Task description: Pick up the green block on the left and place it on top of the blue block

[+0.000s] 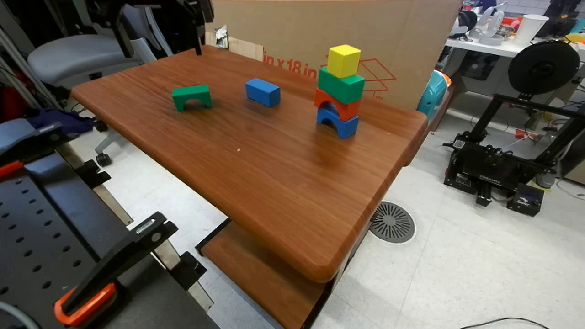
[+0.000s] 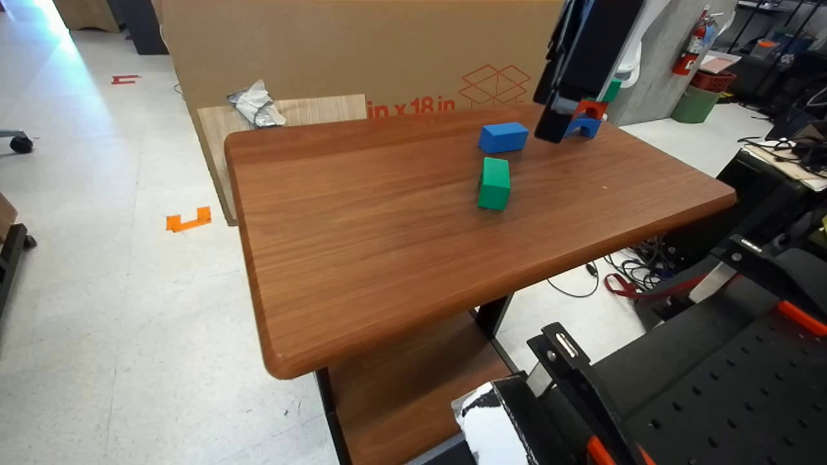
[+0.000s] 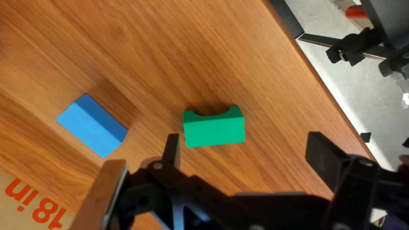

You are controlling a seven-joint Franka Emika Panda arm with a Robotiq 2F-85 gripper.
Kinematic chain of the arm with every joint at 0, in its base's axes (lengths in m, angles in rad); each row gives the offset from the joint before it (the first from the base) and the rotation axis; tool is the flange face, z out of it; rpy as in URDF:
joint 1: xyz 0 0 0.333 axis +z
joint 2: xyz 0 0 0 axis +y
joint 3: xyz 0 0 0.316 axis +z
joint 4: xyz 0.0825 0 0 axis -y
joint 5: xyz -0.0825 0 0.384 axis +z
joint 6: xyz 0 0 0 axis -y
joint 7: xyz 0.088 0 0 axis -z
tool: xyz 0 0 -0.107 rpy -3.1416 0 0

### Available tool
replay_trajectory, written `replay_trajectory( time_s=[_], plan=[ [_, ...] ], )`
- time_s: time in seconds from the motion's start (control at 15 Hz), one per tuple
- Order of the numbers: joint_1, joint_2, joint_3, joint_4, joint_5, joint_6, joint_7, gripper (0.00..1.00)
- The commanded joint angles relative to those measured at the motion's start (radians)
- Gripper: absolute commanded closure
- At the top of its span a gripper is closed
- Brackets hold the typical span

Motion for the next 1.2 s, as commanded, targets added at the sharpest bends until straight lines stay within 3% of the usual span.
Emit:
replay_trajectory(
  time_s=[0.0,0.47,1.13],
  plan=[
    [-0.062,0.076,0.049,0.067,-0.086,0.002,-0.004,0.00],
    [-0.054,0.173,0.053,0.128,-0.289,-0.010,0.058,0.00],
    [-0.050,0.249,0.064,0.180,-0.370,-0.018,0.203,0.00]
  ],
)
